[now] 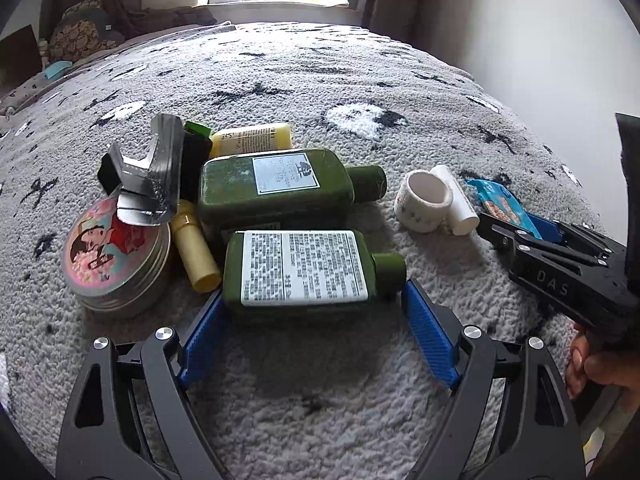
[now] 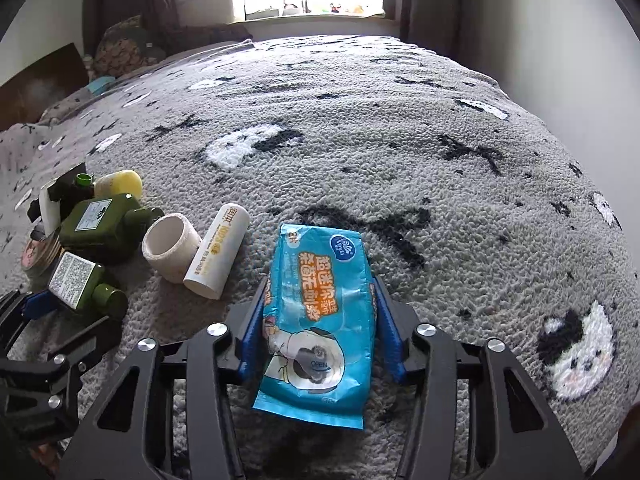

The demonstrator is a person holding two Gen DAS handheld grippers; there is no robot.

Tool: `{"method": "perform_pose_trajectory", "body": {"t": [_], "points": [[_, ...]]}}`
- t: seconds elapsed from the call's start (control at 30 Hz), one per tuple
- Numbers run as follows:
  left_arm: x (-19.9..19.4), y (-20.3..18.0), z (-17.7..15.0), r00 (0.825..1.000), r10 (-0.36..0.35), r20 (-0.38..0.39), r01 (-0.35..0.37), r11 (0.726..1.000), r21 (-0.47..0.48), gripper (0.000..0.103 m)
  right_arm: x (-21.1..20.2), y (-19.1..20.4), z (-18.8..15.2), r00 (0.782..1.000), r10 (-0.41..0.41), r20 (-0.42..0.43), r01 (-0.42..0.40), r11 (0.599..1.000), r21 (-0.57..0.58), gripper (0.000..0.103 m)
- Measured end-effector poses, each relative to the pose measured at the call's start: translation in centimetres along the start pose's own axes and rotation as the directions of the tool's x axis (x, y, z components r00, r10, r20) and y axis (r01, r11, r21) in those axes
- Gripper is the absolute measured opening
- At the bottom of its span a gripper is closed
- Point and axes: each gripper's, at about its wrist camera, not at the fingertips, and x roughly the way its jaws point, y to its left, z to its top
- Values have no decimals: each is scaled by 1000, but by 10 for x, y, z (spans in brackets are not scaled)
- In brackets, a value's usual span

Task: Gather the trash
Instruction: 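Grasp the olive bottle with left tool while right tool grasps blue wipe pack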

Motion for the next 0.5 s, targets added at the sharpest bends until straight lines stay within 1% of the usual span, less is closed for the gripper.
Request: {"method": "perform_pose_trajectory", "body": {"t": [0.17, 0.3, 0.4, 0.5], "points": [[13, -8, 9, 999, 32, -21, -31, 999, 44, 81, -6, -1, -3, 1000, 2, 5, -2, 1000, -16, 45], [18, -8, 14, 998, 43, -35, -41, 998, 56, 80, -11, -1, -7, 1000, -3, 10, 3, 1000, -15, 43], [12, -9, 9, 999, 47, -28, -45, 997, 68, 80, -18, -1, -13, 1000, -3, 19, 4, 1000, -15, 41], [0, -8, -3, 999, 44, -18, -42, 997, 68, 80, -28, 1, -22, 1000, 9, 28, -8, 1000, -18, 41]]}}
